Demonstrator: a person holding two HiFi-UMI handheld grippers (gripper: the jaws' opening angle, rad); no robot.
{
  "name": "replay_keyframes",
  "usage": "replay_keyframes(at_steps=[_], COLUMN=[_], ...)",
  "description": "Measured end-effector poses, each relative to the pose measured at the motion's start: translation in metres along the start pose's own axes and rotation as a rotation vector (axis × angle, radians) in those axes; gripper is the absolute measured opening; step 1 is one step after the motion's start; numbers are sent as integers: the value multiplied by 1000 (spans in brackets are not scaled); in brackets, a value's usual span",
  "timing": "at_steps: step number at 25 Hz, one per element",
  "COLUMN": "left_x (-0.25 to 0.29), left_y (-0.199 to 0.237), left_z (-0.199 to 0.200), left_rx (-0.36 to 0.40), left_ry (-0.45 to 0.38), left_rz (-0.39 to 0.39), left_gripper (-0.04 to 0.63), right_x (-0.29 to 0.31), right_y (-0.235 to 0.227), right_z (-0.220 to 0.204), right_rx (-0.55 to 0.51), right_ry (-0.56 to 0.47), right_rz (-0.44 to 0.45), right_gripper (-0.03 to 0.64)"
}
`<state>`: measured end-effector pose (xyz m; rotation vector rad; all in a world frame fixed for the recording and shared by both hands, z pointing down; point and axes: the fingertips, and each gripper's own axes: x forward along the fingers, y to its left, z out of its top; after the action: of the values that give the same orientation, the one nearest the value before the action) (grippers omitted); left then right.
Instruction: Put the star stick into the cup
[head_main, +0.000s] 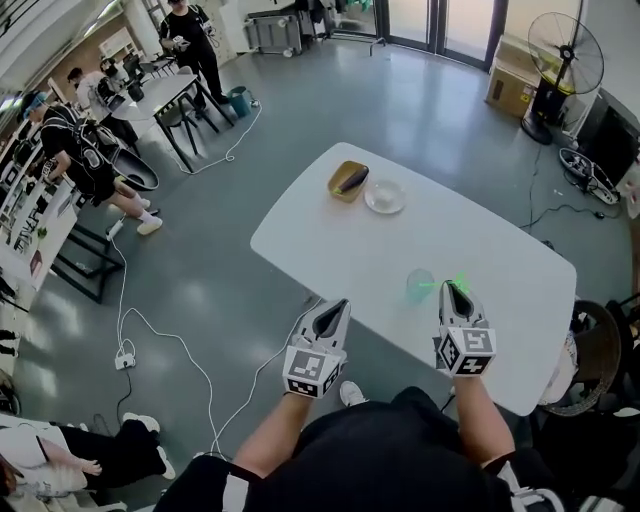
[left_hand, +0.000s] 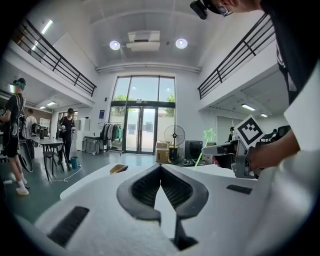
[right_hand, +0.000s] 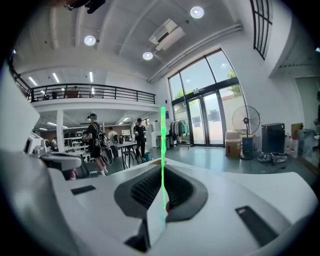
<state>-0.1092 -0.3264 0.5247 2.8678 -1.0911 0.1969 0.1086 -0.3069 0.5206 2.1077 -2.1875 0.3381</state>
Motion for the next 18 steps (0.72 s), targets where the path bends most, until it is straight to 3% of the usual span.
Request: replay_keyframes(at_steps=[6,18], left_x=[13,30], left_y=[-2,-10], left_z=[-12,-36], left_rx=[-20,-46], left_ry=[27,99], left_rz=[-4,49], left_gripper=[0,0], right_x=[19,55], right_y=[-19,-45], right_z=[-23,-65], right_rx=[30,161], right_ry=[72,212], right_rz=[-17,43], right_gripper=[20,20])
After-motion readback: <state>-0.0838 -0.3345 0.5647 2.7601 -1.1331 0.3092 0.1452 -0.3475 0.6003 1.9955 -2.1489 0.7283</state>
